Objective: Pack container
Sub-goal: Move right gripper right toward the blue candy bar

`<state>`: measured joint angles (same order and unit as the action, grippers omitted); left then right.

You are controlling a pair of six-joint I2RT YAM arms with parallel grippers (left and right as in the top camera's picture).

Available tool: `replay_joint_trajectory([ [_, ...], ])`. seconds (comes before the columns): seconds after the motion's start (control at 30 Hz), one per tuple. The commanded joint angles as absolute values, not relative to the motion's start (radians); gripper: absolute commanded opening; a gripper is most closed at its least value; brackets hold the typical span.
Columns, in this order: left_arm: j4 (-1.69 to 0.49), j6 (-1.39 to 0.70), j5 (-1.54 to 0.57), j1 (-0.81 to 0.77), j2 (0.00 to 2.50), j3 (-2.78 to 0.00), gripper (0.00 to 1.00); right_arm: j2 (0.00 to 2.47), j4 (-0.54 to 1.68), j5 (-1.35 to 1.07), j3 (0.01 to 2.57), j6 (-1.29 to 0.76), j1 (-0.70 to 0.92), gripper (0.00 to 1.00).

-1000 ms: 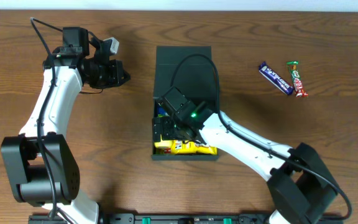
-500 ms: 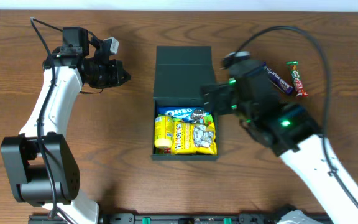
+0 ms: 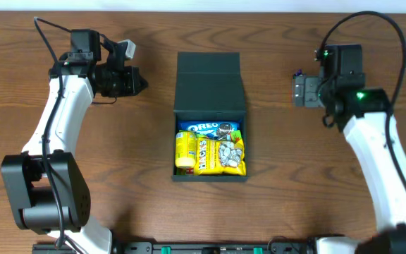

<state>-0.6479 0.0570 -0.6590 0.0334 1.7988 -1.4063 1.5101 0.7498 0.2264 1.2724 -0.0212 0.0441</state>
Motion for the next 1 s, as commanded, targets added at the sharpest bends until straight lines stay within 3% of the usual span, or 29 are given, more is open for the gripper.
replay_joint_trajectory([
  [0.0, -0.63, 0.104, -0.67, 0.032, 1.785, -1.428, 0.06, 1.575, 0.737, 0.24, 1.262, 0.036, -0.02, 0.99],
  [0.3, -0.537, 0.177, -0.67, 0.033, 1.785, -1.428, 0.06, 1.668, 0.623, 0.233, 1.262, -0.119, -0.133, 0.99],
  [0.67, -0.437, 0.191, -0.67, 0.032, 1.785, -1.428, 0.06, 1.815, 0.319, 0.093, 1.264, -0.12, -0.18, 0.87],
  [0.97, -0.371, 0.179, -0.669, 0.032, 1.785, -1.428, 0.07, 2.012, 0.36, 0.062, 1.362, -0.127, -0.228, 0.84],
])
